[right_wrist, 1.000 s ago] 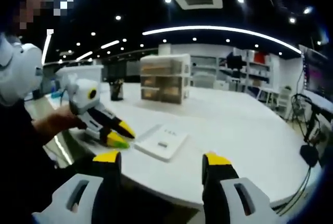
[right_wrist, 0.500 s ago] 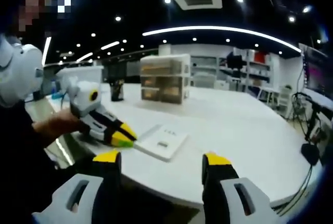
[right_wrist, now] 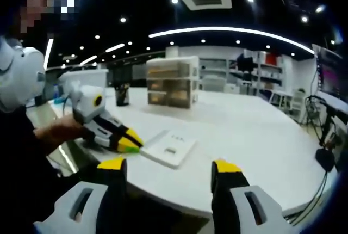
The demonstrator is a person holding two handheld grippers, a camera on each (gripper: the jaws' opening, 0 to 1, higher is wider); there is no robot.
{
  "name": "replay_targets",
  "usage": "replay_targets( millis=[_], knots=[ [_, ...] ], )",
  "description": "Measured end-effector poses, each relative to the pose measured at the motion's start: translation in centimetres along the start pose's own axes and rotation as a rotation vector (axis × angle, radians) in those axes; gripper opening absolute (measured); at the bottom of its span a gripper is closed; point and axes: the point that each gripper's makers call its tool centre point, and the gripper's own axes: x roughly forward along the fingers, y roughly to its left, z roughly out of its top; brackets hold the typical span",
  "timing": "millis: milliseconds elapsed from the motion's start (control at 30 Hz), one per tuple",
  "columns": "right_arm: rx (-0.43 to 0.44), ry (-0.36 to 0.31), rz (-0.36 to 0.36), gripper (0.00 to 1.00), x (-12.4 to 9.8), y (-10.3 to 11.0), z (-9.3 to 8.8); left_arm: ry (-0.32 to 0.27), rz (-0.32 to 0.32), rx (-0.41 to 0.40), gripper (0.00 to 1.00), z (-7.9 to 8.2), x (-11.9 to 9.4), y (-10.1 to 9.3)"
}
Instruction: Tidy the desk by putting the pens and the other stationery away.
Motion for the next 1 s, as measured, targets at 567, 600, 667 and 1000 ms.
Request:
replay_targets(
  millis=[567,600,667,1000],
  knots=[
    [0.001,0.001,0.007,0.59,0.19,0.22,-0.06,-0.007,0.003,-0.025,0.03,0.20,0.17,-0.40],
    [0.002,0.002,0.007,0.59,0.21,0.25,-0.07,-0.010,0.002,-0.030,0.03,0.21,0.15,-0.37],
    [0.001,0.003,0.008,0.59,0.24,0.30,-0.09,-0.018,-0.001,-0.046,0.02,0.34,0.10,-0.32],
    [-0.001,0.006,0.018,0.59,0.51,0.61,-0.06,-0.018,-0.017,-0.068,0.01,0.47,0.25,-0.48]
  ],
)
